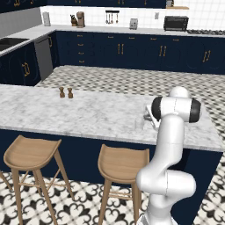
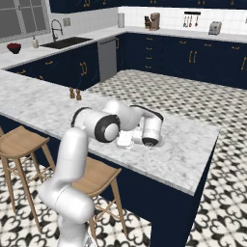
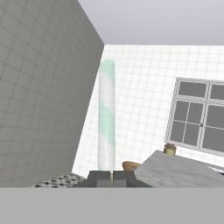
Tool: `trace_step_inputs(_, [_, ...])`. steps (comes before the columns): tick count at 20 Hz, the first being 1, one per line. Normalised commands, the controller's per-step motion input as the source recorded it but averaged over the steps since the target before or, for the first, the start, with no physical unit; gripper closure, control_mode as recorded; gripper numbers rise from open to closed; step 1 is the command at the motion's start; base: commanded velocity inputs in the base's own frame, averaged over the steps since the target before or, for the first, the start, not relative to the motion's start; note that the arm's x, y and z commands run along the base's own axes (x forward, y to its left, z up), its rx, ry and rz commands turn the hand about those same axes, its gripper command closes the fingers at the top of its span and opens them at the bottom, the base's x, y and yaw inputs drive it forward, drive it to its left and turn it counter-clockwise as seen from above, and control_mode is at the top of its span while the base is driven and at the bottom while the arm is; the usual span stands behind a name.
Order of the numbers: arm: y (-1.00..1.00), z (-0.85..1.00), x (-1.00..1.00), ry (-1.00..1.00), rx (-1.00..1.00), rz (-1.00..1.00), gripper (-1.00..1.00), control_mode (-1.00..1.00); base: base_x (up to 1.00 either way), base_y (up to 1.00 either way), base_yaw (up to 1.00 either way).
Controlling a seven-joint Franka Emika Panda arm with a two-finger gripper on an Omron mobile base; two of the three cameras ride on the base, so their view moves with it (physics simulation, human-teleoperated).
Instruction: Take a straw from the drawer in front and place it inside the glass cup on the dining counter.
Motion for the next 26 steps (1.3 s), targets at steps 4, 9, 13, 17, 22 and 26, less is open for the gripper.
trace_step_inputs(4, [0.17,0.00,0.00,0.00,0.00,0.00,1.00,-1.00,0.00,0.00,0.00])
trace_step_inputs(9, [0.10,-0.02,-0.03,0.00,0.00,0.00,-1.00,-1.00,0.00,0.00,0.00])
trace_step_inputs(13, [0.00,0.00,-0.02,-0.01,0.00,0.00,-1.00,-1.00,0.00,0.00,0.00])
trace_step_inputs(17, [0.00,0.07,-0.03,0.00,0.00,0.00,-1.00,-1.00,0.00,0.00,0.00])
trace_step_inputs(22, [-0.15,0.60,-0.12,-0.06,-0.01,-0.04,-1.00,-1.00,0.00,0.00,0.00])
trace_step_inputs(26, [-0.20,0.82,-0.21,-0.08,-0.03,-0.10,-1.00,-1.00,0.00,0.00,0.00])
